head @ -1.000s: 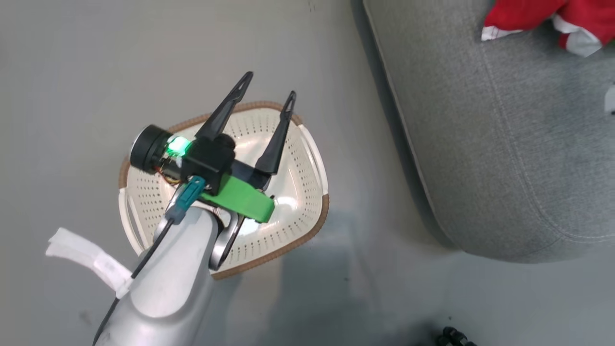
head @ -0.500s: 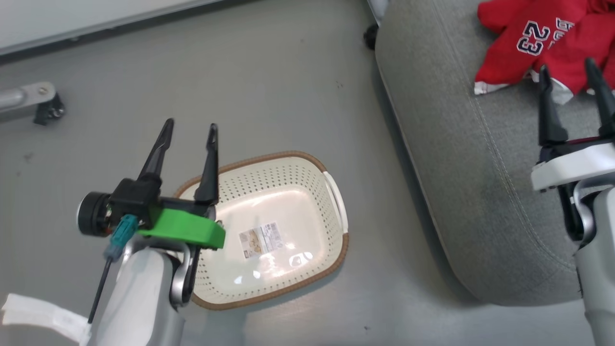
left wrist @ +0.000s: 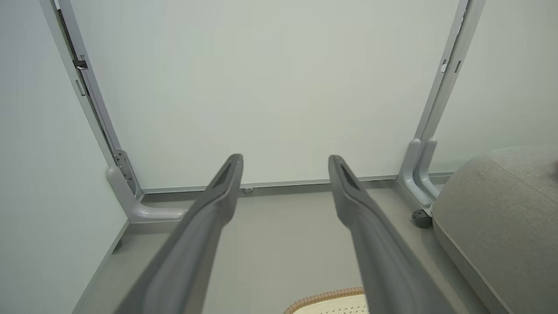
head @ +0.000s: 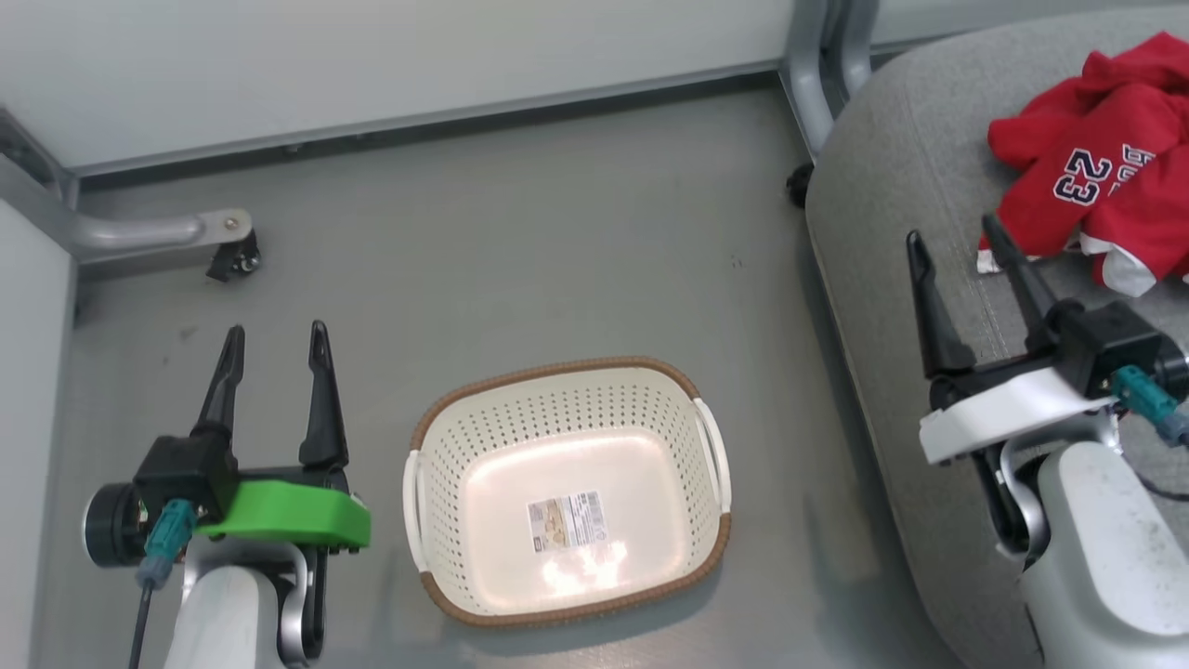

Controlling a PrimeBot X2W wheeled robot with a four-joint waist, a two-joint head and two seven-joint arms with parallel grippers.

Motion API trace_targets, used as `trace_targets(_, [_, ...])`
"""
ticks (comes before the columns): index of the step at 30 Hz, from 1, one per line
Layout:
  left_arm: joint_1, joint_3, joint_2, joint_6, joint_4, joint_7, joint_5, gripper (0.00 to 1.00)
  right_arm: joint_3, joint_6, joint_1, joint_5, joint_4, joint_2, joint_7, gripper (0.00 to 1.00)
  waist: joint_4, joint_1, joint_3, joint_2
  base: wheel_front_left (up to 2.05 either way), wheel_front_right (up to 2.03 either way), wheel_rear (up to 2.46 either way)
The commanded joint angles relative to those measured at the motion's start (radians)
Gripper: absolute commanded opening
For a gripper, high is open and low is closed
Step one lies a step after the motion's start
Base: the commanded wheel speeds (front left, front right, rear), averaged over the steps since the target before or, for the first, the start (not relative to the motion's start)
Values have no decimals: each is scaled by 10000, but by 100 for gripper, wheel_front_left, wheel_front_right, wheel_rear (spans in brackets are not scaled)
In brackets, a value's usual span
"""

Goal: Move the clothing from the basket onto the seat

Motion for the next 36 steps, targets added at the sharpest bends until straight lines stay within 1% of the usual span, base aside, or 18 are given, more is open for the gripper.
trace_targets(1, [315,96,-53,-11,-37,-7,84,100,18,-11,343,-54,-76,99,-1,100,418,1,-561,0,0,0,0])
trace_targets(9, [1209,277,-116,-129,-145,-7,276,100,89,-11,1499,-169,-524,393,0,100,594,1,-1281,0,0,0,0])
trace_targets(21, [1834,158,-153,-255,-62,-7,341,100,-207,-11,2743,-295,-1025,715,-1,100,618,1,-1802,0,0,0,0])
trace_targets(28, [1995,75,-156,-290,-39,-7,394,100,-253,-11,3228,-418,-1294,901,0,100,641,1,-1994,0,0,0,0])
trace_targets(36, [2088,43,-161,-197,-59,-7,404,100,-216,-11,3377,-555,-1364,995,-1,100,669,1,-2070,0,0,0,0])
